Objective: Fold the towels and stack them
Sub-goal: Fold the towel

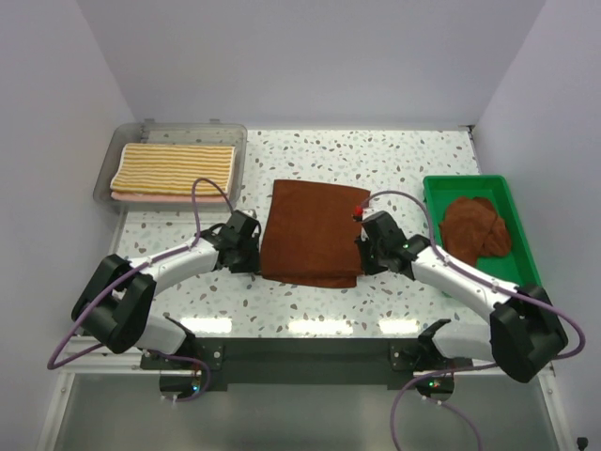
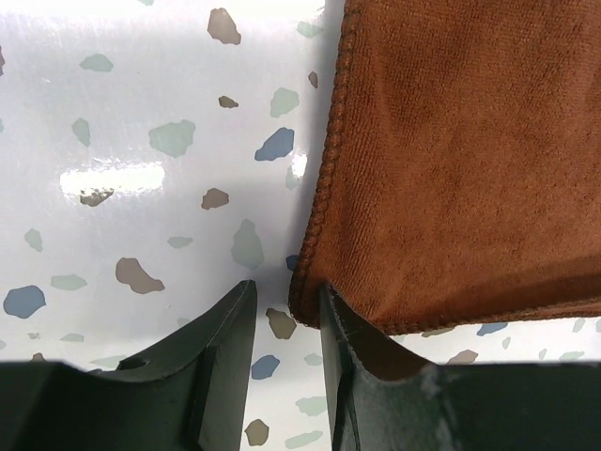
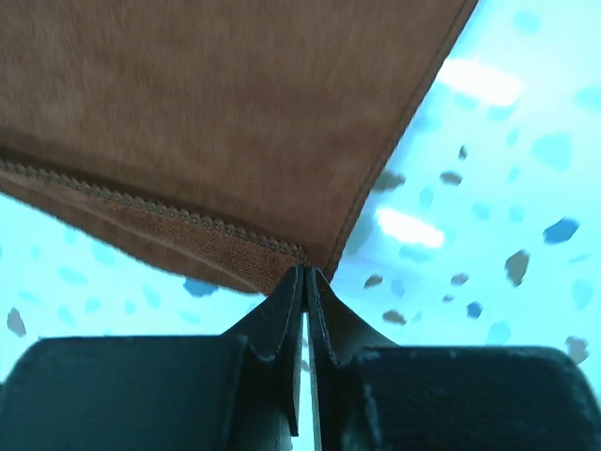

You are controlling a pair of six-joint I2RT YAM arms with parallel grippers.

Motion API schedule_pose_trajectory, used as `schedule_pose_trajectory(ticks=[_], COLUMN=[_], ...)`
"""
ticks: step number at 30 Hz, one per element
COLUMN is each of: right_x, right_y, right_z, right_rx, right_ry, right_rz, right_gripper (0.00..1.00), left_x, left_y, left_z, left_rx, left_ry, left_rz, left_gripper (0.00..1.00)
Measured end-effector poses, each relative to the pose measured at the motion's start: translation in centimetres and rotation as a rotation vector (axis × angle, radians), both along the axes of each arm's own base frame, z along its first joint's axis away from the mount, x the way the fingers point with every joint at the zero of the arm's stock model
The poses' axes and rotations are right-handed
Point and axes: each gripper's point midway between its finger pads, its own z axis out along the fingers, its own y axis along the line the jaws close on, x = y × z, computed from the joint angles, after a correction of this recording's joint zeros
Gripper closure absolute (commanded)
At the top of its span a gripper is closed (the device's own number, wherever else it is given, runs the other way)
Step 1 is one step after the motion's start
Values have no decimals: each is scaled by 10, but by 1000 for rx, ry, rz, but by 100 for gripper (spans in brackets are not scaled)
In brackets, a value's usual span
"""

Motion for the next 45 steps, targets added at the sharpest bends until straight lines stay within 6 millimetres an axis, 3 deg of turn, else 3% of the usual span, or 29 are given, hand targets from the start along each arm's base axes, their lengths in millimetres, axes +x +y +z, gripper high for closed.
schedule_pose_trajectory(ticks=[8,12,17,22,35,45], right_x=[-34,-37,-38,-42,-41,-35], right_y=[-5,-3,-1,7,24,25], right_z=[-12,-7,-2,-11,-32,-41], right_rx=[72,104,141,192,212,106], right_ry=[77,83,76,114,165,124], right_rz=[-48,-74,-106,-134,-188,-208], right_gripper=[69,58,64,72,68,70], left_x=[-1,-4,-9,-9,-9,-5], left_y=[2,4,9,10,9,7], left_z=[0,1,4,5,5,5], left_rx=[8,17,33,32,31,30], left_ry=[5,13,22,20,20,18], left_rz=[2,4,8,9,8,8], left_gripper=[55,49,48,49,49,49])
